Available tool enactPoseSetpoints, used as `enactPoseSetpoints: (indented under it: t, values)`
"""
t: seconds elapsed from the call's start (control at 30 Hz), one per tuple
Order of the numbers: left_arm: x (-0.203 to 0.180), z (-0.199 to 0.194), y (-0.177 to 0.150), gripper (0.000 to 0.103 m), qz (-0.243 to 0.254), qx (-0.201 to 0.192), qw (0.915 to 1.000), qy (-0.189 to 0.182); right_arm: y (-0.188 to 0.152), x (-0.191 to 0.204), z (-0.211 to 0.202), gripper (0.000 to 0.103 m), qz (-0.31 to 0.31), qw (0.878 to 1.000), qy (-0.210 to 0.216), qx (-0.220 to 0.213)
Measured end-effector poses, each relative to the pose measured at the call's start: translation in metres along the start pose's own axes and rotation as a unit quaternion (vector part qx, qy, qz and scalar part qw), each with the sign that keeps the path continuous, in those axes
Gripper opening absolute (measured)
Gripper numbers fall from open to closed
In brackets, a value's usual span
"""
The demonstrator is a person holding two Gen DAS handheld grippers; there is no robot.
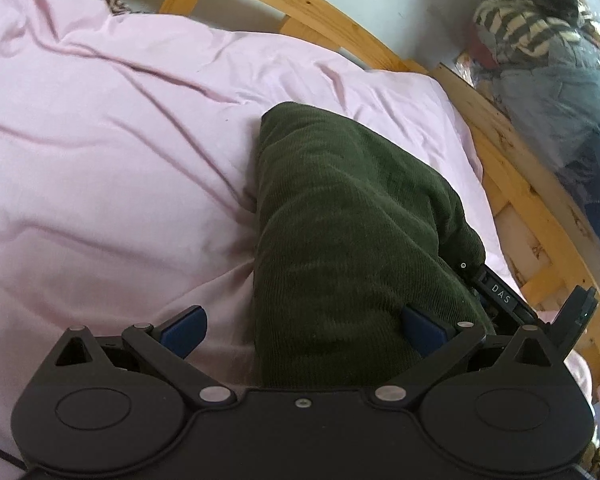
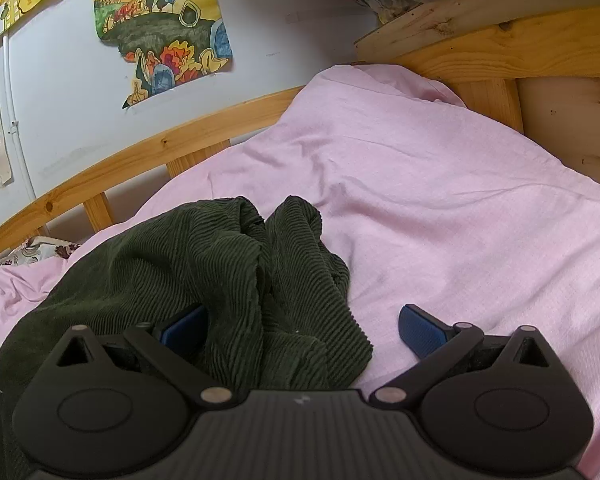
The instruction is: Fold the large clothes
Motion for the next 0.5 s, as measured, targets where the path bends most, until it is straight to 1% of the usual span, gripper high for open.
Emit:
enactPoseSetpoints:
  t: [0.1, 0.2, 0.3, 0.4, 0.5]
  values:
    - [-0.005, 0.005, 0.003, 0.103, 0.016, 0.005, 0.9999, -0.001, 0.0, 0.0, 0.0, 0.103, 0.0, 1.0, 0.001, 0.0]
    - [-0.006, 0.013, 0.006, 0.103, 0.021, 0.024, 0.9993, -0.018, 0.0, 0.0, 0.0, 0.103, -0.002, 1.0, 0.0, 0.0]
    - [-0.004, 0.024, 0.007, 0.103, -0.004, 0.065, 0.9969, -0.044, -0.001, 0.0, 0.0, 0.103, -0.002, 1.0, 0.001, 0.0]
    - [-0.003, 0.037, 0.006, 0.103, -0.035, 0.108, 0.9906, -0.077, -0.001, 0.001, 0.001, 0.103, -0.001, 1.0, 0.005, -0.001]
    - [-0.004, 0.05, 0.002, 0.103, -0.058, 0.137, 0.9826, -0.111, 0.0, 0.002, -0.001, 0.103, -0.002, 1.0, 0.014, -0.002]
Point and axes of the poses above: each gripper's, at about its wrist camera, not at the fingertips, and z roughly the way its jaws point, x to its left, y to its top, the point moved 10 cm from there along z, roughly the way its jaws point
